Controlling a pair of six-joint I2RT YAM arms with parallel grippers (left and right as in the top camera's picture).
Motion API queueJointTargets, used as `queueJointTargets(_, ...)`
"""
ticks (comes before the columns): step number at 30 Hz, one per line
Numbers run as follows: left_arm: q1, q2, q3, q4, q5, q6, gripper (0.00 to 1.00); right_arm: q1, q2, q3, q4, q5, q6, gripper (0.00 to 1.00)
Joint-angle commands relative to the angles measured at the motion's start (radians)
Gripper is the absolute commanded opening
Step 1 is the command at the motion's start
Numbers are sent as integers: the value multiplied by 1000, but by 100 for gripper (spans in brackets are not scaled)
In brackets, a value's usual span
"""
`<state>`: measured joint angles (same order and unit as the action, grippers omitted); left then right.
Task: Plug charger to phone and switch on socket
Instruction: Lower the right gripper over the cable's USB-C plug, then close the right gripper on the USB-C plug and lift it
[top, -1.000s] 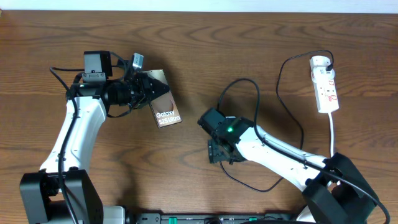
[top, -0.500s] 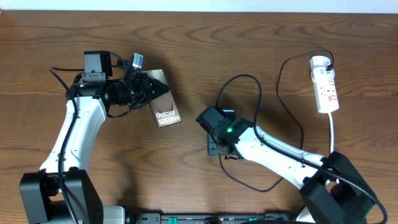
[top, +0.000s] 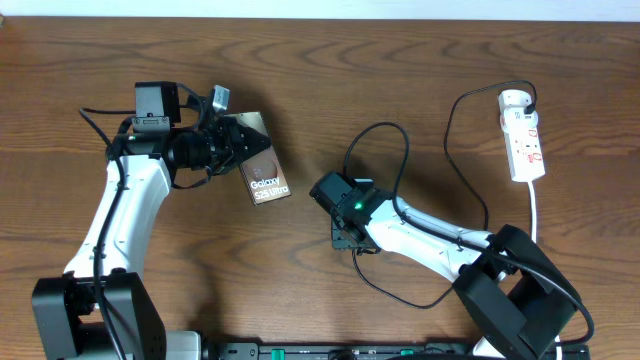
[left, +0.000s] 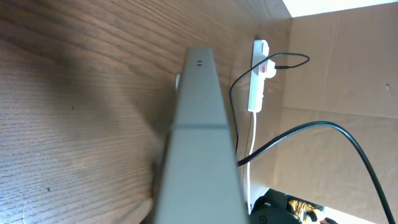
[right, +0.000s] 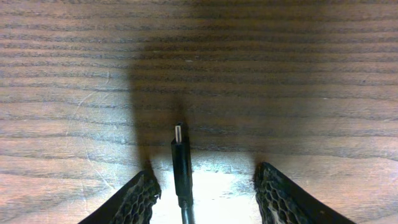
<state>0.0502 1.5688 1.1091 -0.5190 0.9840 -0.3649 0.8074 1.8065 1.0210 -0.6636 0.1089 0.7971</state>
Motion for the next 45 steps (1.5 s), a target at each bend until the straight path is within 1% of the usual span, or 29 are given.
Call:
queueJointTargets(1, -1, -7, 12, 4, 16, 13, 7, -3, 43, -13, -2, 8, 10, 46)
queueJointTargets(3, -1, -7, 12, 4, 16, 13, 7, -3, 43, -13, -1, 8, 10, 41)
queueJointTargets(6, -1, -6, 12, 4, 16, 13, 7, -3, 43, -13, -1, 6, 10, 36)
queueJointTargets(15, -1, -7, 12, 3, 16, 13, 7, -3, 43, -13, -1, -10, 10, 14)
queueJointTargets(20, -1, -7, 12, 3, 16, 13, 7, -3, 43, -13, -2, -10, 10, 10)
queueJointTargets(22, -1, -6, 12, 3, 16, 13, 7, -3, 43, -13, -2, -11, 10, 3)
queueJointTargets(24, -1, -7, 12, 3, 16, 13, 7, -3, 43, -13, -2, -18, 10, 1)
queueJointTargets(29, -1, -7, 12, 3, 16, 13, 7, -3, 43, -3, -10, -41, 10, 1)
queueJointTargets(33, -1, -7, 12, 4, 16, 13, 7, -17, 25, 76, -95, -40, -10, 1)
queueJointTargets(39, -1, -7, 12, 4, 16, 14, 7, -123, -89, 362, -344, -55, -160, 1)
queueJointTargets(40, -1, -7, 12, 4, 16, 14, 7, -175, -140, 476, -405, -151, -266, 1)
queueJointTargets(41, -1, -7, 12, 4, 16, 14, 7, -196, -159, 513, -417, -210, -317, 1)
queueJointTargets(42, -1, -7, 12, 4, 16, 14, 7, -229, -186, 555, -426, -318, -395, 1)
queueJointTargets(43, -1, -7, 12, 5, 16, 14, 7, -273, -215, 593, -426, -501, -513, 1)
queueJointTargets(44, -1, -7, 12, 5, 17, 18, 7, -311, -233, 608, -424, -663, -600, 1)
queueJointTargets(45, -1, -6, 12, 5, 17, 18, 7, -333, -241, 611, -421, -763, -644, 1)
